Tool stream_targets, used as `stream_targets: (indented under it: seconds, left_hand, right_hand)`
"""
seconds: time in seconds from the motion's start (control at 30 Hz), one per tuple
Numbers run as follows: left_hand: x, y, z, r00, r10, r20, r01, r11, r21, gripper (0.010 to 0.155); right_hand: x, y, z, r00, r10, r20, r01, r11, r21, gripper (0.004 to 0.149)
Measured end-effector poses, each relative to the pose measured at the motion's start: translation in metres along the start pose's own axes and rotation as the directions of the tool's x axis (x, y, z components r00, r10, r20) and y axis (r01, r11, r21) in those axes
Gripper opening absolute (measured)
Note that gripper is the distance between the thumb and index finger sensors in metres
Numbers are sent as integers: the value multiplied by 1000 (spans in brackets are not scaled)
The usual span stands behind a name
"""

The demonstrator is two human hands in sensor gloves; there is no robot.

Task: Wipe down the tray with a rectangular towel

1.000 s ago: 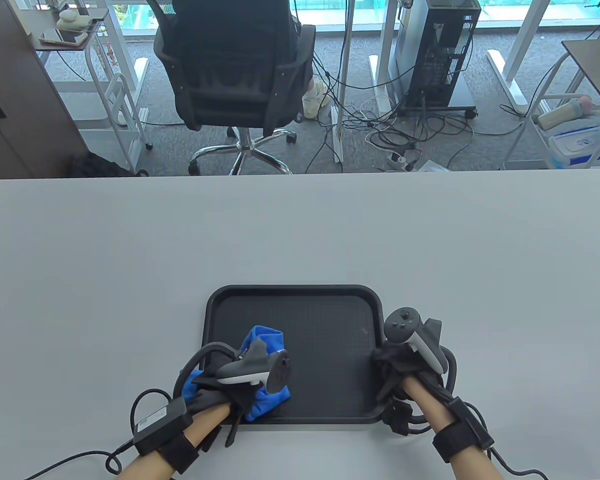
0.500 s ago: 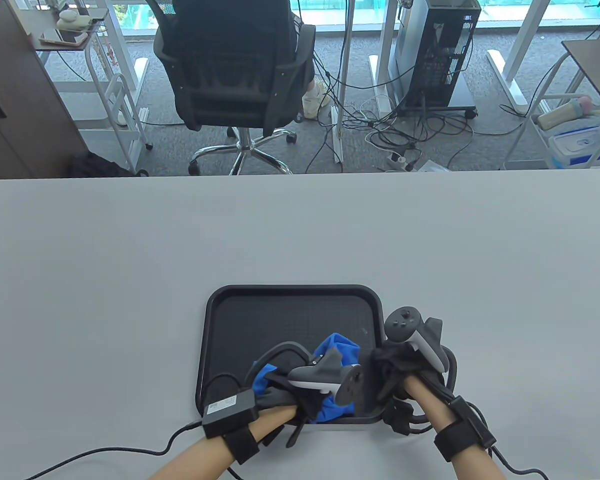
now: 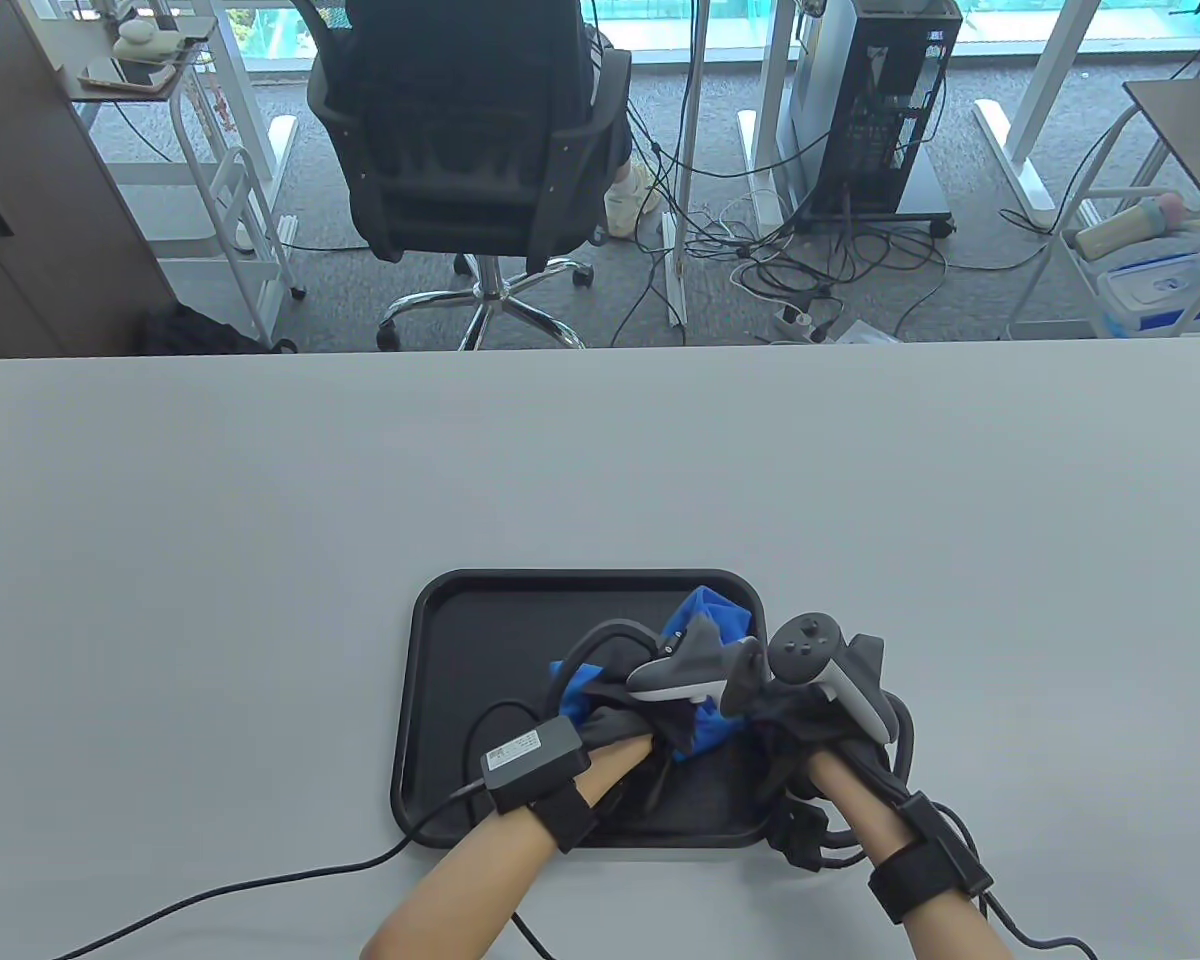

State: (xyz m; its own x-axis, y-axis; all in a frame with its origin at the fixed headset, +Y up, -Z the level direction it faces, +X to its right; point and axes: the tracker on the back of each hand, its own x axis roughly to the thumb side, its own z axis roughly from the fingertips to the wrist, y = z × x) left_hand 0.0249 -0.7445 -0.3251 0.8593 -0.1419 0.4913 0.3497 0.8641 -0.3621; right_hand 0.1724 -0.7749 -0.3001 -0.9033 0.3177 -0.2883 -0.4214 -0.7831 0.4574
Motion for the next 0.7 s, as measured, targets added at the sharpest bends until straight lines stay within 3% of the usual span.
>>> stream_targets:
  seconds: [0.3,0.7]
  left_hand:
    - [-65,-8,-6,973,81,-218,-88,996,-24,57]
    - [-146,-36,22,893,163,-419,-204,977,-55,57]
  right_hand:
    - [1,0,0,1000,9,-3,-9,1000,-10,45]
    - [1,1,0,1000,3,0,-3,1000,-11,45]
